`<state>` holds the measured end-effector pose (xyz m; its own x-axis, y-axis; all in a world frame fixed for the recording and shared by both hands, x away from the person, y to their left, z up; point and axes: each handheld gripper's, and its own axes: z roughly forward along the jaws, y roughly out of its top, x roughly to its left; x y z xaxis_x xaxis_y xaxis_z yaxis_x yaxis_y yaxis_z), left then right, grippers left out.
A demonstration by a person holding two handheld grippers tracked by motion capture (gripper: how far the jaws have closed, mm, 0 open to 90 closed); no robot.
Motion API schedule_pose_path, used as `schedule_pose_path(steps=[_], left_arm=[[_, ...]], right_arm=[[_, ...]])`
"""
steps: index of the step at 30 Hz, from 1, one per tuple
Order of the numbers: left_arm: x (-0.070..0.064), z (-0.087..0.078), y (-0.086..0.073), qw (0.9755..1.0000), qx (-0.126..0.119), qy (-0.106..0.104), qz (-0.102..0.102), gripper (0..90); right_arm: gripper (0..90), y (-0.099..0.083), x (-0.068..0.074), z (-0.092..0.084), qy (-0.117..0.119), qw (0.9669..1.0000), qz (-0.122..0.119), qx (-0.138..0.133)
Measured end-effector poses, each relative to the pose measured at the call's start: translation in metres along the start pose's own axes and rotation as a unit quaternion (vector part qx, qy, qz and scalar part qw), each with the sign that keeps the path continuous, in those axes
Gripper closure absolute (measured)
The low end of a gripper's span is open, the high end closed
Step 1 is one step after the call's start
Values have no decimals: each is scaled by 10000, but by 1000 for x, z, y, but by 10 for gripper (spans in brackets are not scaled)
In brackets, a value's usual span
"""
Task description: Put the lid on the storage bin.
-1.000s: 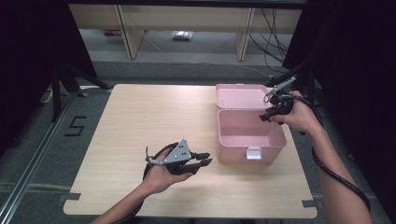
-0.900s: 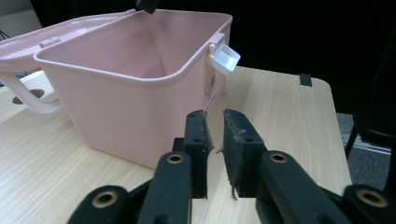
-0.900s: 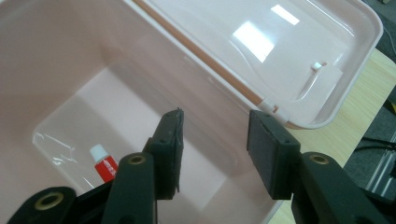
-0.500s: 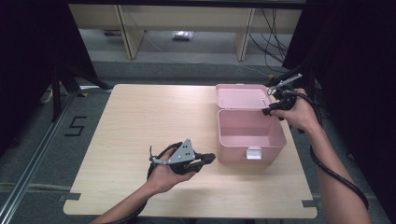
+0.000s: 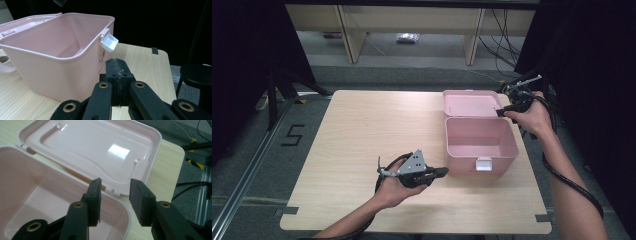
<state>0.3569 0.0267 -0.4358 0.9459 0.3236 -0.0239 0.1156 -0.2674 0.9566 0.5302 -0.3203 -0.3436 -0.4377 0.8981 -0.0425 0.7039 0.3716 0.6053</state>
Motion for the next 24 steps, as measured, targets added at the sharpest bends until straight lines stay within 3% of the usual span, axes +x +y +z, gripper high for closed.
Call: schedule_pose_path(steps=[2, 3, 8, 10, 12, 17, 22, 23, 24], left_arm=[[-1, 4, 2, 10000, -1, -14, -2, 897], [-2, 7, 3, 10000, -7, -2, 13, 897], [-4, 22, 9, 9999, -31, -60, 105, 898], [-5, 29, 10, 9998, -77, -88, 128, 898], [-5, 37, 10, 9998, -64, -110, 146, 898], [-6, 54, 13, 9997, -68, -147, 160, 898], [-5, 71, 16, 9997, -108, -154, 130, 898], [-4, 73, 16, 9997, -82, -150, 164, 898], [-3, 76, 16, 9998, -74, -139, 159, 898]], right_arm=[[665, 3, -2, 2, -69, 9998, 193, 16], [675, 5, -6, 4, -113, 9998, 125, -59], [729, 12, -15, 12, -379, 9986, 378, -3], [736, 14, -16, 16, -398, 9979, 518, 37], [741, 15, -20, 21, -475, 9978, 459, -4], [763, 19, -26, 31, -531, 9954, 791, 14], [771, 23, -33, 39, -605, 9953, 756, 69], [771, 24, -31, 40, -589, 9937, 949, 98], [771, 25, -34, 42, -609, 9951, 773, 91]])
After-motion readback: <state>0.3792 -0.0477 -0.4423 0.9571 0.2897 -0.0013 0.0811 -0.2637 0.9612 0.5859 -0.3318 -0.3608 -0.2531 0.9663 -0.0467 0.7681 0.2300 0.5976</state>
